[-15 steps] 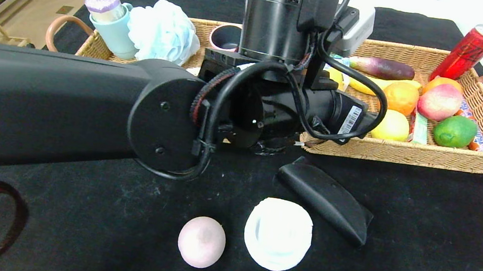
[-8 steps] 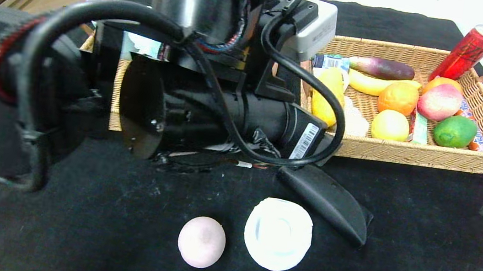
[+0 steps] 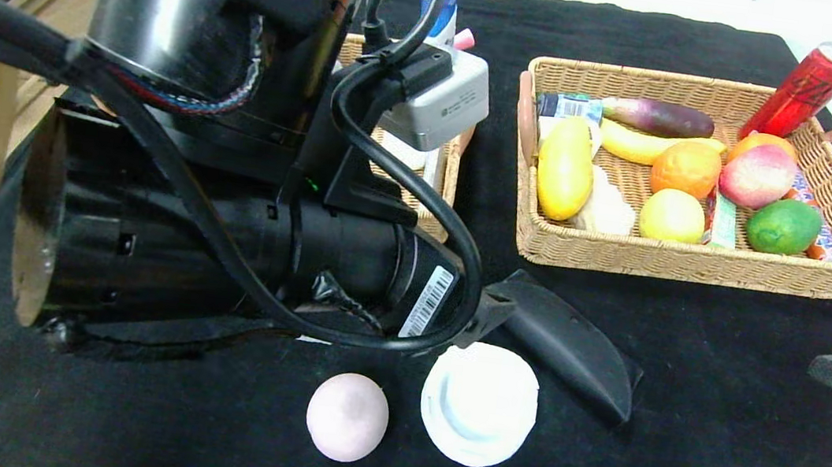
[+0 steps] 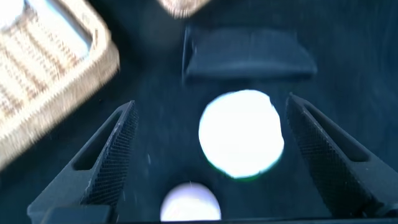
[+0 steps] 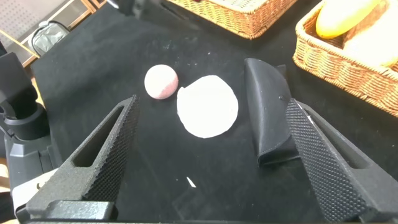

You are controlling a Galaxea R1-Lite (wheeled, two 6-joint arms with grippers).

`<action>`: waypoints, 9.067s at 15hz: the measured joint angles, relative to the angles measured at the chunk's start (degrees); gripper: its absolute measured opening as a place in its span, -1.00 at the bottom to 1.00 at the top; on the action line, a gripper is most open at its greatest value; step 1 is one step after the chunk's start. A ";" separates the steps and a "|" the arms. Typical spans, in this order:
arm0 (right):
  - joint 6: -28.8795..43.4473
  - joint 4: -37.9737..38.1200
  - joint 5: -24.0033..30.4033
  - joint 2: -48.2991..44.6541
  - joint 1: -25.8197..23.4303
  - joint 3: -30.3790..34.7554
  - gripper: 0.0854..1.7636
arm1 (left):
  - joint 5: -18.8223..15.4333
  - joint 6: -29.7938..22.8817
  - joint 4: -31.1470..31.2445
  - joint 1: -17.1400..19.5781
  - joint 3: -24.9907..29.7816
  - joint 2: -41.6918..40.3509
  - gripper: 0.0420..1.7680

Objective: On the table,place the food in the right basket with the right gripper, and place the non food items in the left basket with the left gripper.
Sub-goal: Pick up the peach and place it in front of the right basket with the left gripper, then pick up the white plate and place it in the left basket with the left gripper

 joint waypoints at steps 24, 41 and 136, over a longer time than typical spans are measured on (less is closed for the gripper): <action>0.00 0.00 -0.09 0.94 0.00 0.39 0.94 | 4.14 -13.21 17.90 2.95 10.14 -1.27 0.94; 0.01 -0.22 -0.17 0.61 -0.09 0.11 0.94 | 4.61 -13.03 17.65 2.12 9.86 6.16 -0.13; 7.52 24.60 -8.24 0.26 -13.13 -19.36 0.94 | 15.14 -16.47 8.58 -5.30 0.52 6.12 0.93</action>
